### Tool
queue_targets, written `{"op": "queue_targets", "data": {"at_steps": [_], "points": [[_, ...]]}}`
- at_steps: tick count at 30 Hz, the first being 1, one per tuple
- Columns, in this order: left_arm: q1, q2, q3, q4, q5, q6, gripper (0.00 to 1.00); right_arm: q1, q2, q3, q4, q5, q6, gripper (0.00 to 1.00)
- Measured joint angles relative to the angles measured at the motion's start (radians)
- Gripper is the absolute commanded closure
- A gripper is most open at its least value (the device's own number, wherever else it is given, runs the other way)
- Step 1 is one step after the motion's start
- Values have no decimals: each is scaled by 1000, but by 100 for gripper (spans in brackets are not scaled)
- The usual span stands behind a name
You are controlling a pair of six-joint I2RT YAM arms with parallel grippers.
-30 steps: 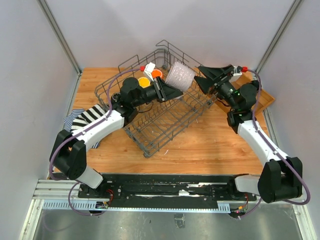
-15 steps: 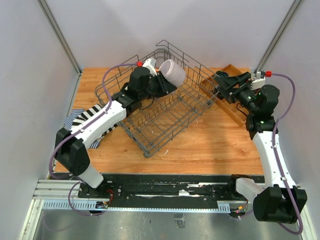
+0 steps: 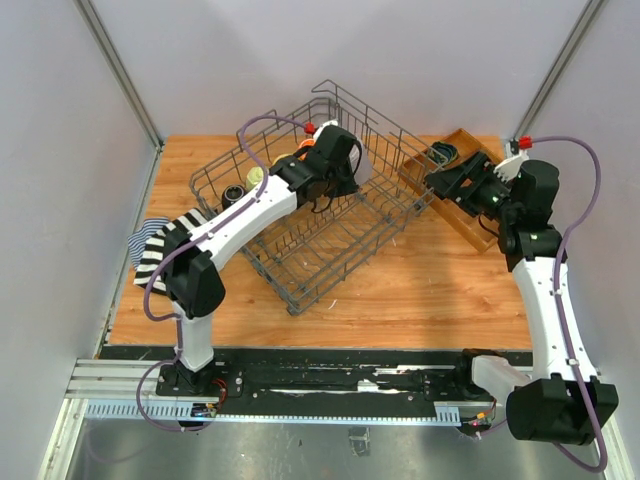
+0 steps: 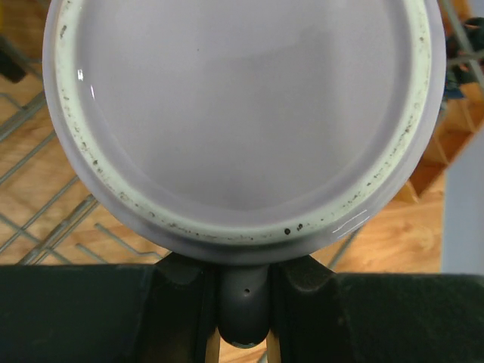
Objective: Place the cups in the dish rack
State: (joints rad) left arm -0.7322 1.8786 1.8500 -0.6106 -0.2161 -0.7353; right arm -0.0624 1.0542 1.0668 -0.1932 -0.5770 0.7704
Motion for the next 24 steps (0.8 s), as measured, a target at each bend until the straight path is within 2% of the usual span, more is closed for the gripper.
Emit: {"op": "queue_targets", "data": {"at_steps": [8,19,24], "points": [[-3,50,69,-171,-147,-36,99,-11,3,-46,0,-12,-21,21],[-3,137,100,-210,-226,-67,99,-18,5,-112,31,-53,-20,21],[-3,206,179,-244,-250,-71,100,-23,5,-130,58,-66,-19,21]]}}
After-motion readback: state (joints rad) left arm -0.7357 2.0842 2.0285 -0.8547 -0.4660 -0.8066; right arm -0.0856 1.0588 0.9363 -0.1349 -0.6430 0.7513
